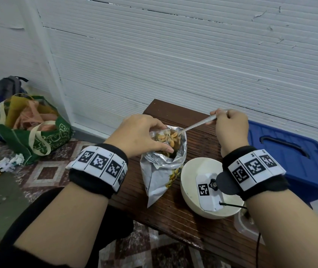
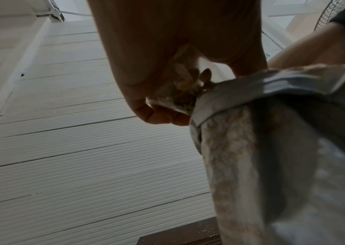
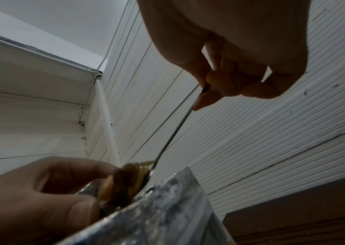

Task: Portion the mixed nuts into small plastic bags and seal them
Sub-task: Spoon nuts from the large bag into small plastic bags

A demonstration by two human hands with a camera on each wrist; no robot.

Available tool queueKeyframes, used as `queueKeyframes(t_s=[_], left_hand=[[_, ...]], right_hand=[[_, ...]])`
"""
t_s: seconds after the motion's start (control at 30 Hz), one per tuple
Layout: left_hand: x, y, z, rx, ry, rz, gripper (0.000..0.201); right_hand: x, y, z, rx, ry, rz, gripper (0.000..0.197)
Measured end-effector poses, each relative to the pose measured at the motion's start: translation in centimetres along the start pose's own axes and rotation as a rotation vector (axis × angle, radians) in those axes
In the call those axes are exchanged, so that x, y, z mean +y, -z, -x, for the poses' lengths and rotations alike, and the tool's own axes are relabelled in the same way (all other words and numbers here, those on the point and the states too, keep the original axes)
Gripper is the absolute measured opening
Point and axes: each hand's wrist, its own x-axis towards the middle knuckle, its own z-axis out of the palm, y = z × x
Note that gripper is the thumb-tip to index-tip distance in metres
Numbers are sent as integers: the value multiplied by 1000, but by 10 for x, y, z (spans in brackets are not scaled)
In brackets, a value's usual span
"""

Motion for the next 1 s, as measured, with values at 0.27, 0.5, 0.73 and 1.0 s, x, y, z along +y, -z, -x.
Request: queueKeyframes(t_s=[0.27,0.5,0.73,1.0], left_hand=[[-2,1,-4,22,-9,-80,68],[-1,-3,-4,58,-15,81,72],[1,-5,-1,184,21,220,59],[-4,2,0,299,85,391,44]], right_hand=[[4,-9,-4,-27,-1,-44,32],[-3,-13,-1,-73,69,-90,33],[-19,-4,9,-135,306,-264,26],[-26,13,7,44,463,-397,23]])
